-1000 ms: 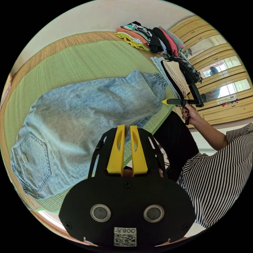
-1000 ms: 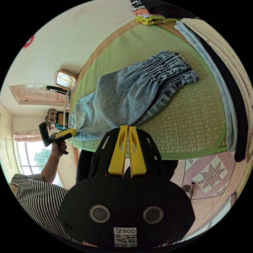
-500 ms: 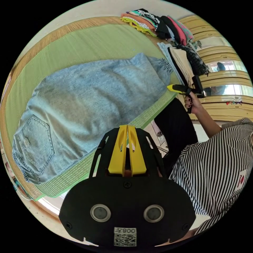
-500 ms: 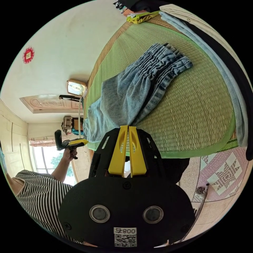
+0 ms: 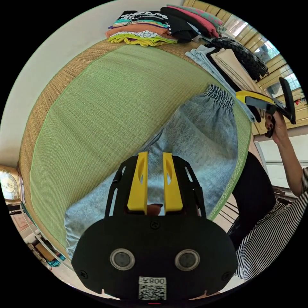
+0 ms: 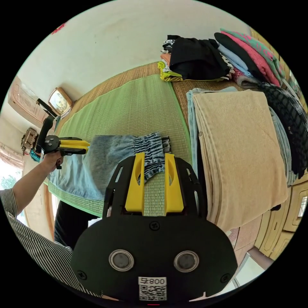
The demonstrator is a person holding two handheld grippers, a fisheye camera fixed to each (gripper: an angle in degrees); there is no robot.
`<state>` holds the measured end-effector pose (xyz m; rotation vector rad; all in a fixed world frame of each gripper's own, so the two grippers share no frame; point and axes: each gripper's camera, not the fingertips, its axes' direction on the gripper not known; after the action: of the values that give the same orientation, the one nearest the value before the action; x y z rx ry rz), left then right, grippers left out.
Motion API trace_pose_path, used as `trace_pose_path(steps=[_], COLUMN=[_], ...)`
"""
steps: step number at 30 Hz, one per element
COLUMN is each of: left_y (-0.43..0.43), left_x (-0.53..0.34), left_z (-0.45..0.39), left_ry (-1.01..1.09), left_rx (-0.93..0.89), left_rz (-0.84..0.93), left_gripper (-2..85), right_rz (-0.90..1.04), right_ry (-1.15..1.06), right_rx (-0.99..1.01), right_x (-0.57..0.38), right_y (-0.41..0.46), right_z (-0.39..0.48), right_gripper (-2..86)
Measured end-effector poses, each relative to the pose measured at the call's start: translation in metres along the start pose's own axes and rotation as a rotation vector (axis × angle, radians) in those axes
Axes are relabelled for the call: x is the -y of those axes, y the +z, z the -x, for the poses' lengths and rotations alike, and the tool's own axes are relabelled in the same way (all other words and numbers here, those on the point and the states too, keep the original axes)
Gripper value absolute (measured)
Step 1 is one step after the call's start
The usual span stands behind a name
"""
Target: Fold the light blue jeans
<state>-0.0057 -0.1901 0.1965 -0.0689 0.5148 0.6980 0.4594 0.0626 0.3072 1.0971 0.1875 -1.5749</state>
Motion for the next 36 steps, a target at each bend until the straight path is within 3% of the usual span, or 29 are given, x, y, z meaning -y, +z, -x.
trace_pose_path(steps=[4,19,26,36], left_y=[0.003,-0.024,-0.005,-0.024], left_x=[0.001,-0.018,-0.013,-0.033], left_z=[-0.009,-0.018,-0.017,-0.012], left_ry=[0.006,-0.09,-0.112,-0.14], left_rx=[0.055,0.026,0.047,0.061], left_rz=[-0.02,-0.169,-0.108,-0.159], left_gripper=[3.8,0.2,0.2,0.3], right_rz=[0.074,-0.022,0.088,-0.025], right_ry=[0.001,-0.045,-0.017,-0.002], right_rx=[0.022,0.026,-0.005,0.025], right_x=[0.008,-0.012,-0.016,-0.045], right_y=[0.028,-0.009,0.053,0.055], right_z=[0.008,0.023,0.006,0.005], right_gripper=[8.7,1.2,0.7,0.2])
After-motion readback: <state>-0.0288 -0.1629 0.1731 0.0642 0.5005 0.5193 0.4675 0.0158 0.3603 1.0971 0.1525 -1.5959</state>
